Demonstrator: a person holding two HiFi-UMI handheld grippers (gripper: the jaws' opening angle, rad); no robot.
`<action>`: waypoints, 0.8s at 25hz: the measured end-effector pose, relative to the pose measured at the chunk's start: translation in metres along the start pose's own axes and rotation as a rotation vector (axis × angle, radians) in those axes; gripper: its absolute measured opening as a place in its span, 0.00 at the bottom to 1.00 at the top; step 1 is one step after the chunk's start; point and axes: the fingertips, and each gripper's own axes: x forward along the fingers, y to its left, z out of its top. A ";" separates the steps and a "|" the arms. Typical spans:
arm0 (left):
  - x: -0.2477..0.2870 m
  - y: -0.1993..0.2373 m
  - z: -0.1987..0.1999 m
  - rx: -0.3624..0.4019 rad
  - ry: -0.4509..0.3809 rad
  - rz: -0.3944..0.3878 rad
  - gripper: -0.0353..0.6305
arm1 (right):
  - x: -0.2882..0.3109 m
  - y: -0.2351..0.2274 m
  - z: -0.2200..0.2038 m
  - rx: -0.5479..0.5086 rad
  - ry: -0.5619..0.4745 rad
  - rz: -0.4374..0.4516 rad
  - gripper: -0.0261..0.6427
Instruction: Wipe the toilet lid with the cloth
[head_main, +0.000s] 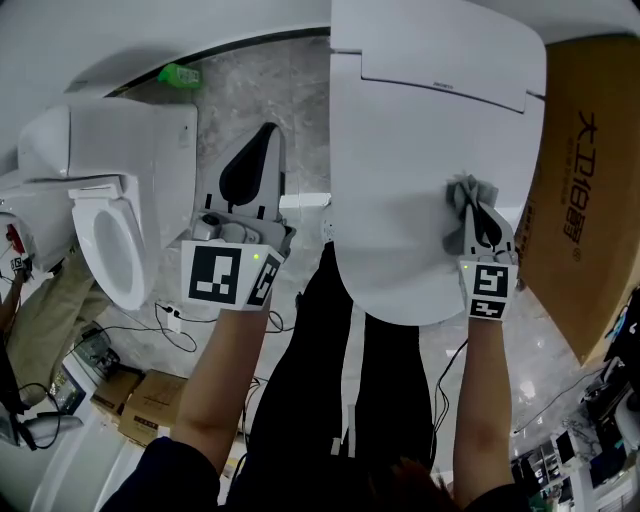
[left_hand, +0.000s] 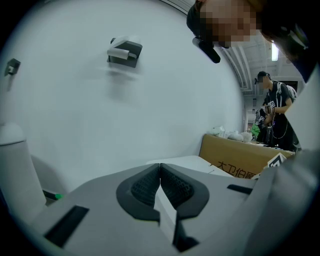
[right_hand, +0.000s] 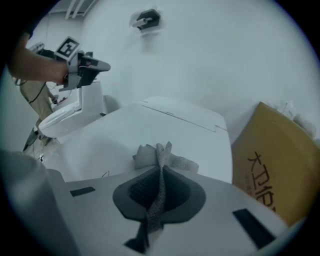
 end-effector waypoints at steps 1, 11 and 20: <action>0.000 -0.001 0.000 0.000 0.000 -0.002 0.08 | -0.003 -0.016 -0.008 0.032 0.008 -0.034 0.08; -0.005 -0.014 -0.001 0.008 0.000 -0.022 0.08 | -0.030 -0.097 -0.062 0.240 0.052 -0.240 0.08; -0.008 -0.017 -0.007 0.021 0.010 -0.033 0.08 | -0.022 -0.052 -0.044 0.205 0.043 -0.135 0.08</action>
